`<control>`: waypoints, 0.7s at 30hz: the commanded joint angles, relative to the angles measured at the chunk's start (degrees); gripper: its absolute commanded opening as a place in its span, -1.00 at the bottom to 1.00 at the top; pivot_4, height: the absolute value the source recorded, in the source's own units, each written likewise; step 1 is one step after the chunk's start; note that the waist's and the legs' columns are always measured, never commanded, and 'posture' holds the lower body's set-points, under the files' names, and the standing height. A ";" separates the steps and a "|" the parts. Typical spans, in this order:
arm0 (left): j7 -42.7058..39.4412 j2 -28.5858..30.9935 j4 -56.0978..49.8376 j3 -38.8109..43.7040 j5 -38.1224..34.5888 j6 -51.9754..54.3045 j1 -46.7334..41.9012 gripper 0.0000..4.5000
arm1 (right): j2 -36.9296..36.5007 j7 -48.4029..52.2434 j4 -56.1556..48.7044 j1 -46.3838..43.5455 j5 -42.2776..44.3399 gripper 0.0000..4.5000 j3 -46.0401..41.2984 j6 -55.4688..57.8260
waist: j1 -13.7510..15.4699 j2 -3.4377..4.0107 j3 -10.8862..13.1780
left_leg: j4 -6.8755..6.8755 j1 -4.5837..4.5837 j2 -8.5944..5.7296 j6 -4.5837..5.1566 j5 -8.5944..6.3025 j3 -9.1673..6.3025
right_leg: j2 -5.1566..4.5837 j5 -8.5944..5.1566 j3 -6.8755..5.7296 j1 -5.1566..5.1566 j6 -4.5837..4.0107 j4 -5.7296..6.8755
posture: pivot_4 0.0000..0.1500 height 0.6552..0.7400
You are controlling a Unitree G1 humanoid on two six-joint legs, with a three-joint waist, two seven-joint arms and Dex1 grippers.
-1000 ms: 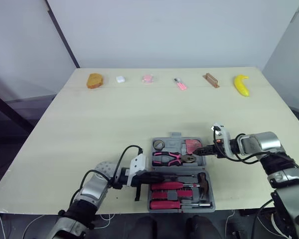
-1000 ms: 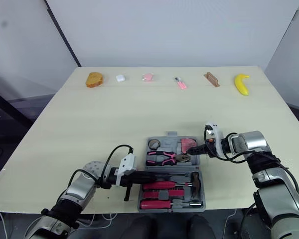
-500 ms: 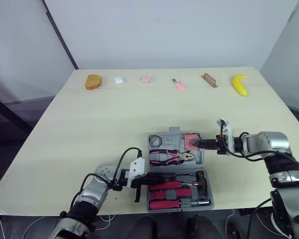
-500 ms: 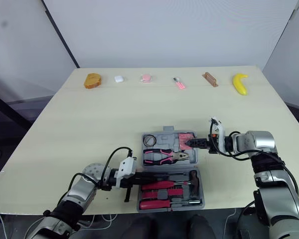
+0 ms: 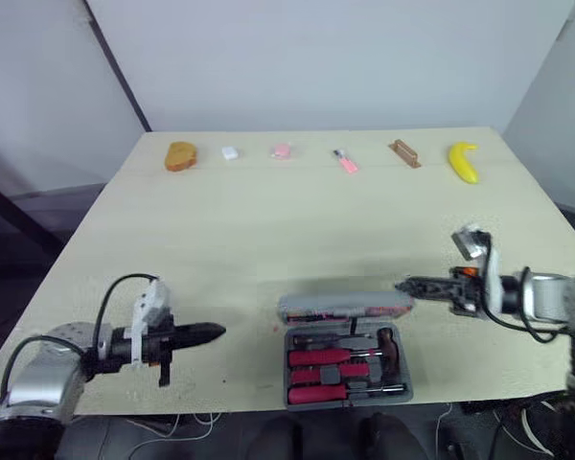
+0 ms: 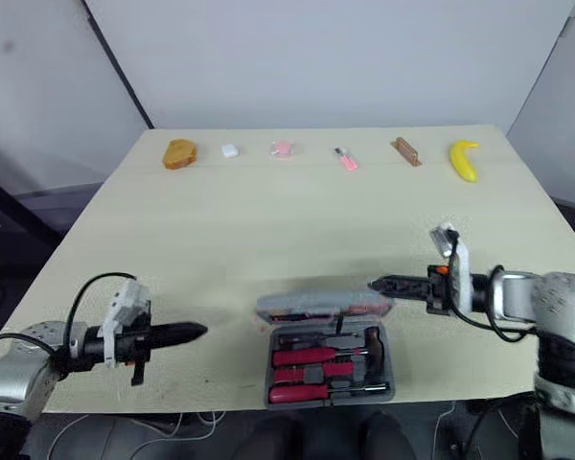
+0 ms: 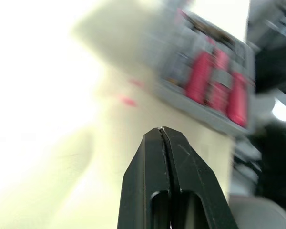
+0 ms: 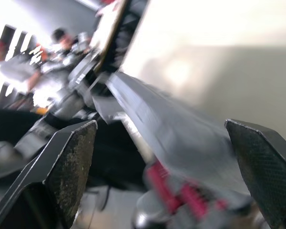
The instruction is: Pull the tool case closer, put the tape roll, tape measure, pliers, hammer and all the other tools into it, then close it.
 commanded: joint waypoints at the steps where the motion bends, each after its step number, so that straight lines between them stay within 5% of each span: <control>1: 5.89 -4.01 -4.36 2.64 -1.98 1.69 -0.46 -0.99 | -2.33 -3.26 -11.44 6.34 10.70 1.00 -4.73 0.65 | 0.40 -0.01 0.01 | 0.01 -0.01 0.00 0.00 0.00 0.02 | -0.01 0.01 0.00 0.00 0.01 0.00 | 1.00 1.00; 6: 15.92 -11.28 -12.82 2.47 -2.69 4.99 -1.44 -0.99 | -1.64 -8.02 -23.48 13.63 12.04 1.00 -6.52 -8.36 | 0.55 -0.20 0.01 | 0.07 -0.01 0.00 0.00 0.00 -0.02 | -0.01 0.04 0.02 0.05 0.06 0.03 | 1.00 1.00; 11: 19.69 -17.24 -17.48 -1.34 -2.12 5.25 -4.09 -0.99 | 6.57 -9.95 -25.03 14.68 -9.97 1.00 2.84 -39.21 | 0.24 -0.29 -0.05 | 0.11 0.11 -0.01 -0.02 0.01 0.03 | 0.16 0.05 0.14 0.06 0.08 0.09 | 1.00 1.00; 15: 18.62 -18.48 -16.40 -4.56 -2.16 6.98 -6.64 -0.99 | 2.06 -0.73 -13.45 15.87 -27.94 1.00 13.61 -61.57 | 0.41 -0.30 -0.05 | 0.15 0.11 -0.17 -0.03 0.02 0.06 | 0.16 0.06 0.14 0.07 0.08 0.08 | 1.00 1.00; 18: 15.37 -16.08 -14.57 -3.68 -3.38 8.44 -6.36 -0.63 | -2.14 6.86 -3.76 17.68 -32.70 1.00 13.44 -74.22 | 0.44 -0.31 -0.04 | 0.17 0.10 -0.19 -0.03 0.02 0.08 | 0.14 0.06 0.14 0.09 0.08 0.04 | 1.00 1.00; 21: 13.97 -13.23 -12.02 -1.00 -3.06 7.98 -4.81 0.10 | -5.79 12.22 2.92 21.27 -33.09 1.00 9.26 -82.26 | 0.37 -0.30 -0.03 | 0.15 0.11 -0.16 -0.03 0.02 0.08 | 0.17 0.05 0.15 0.09 0.07 0.00 | 1.00 1.00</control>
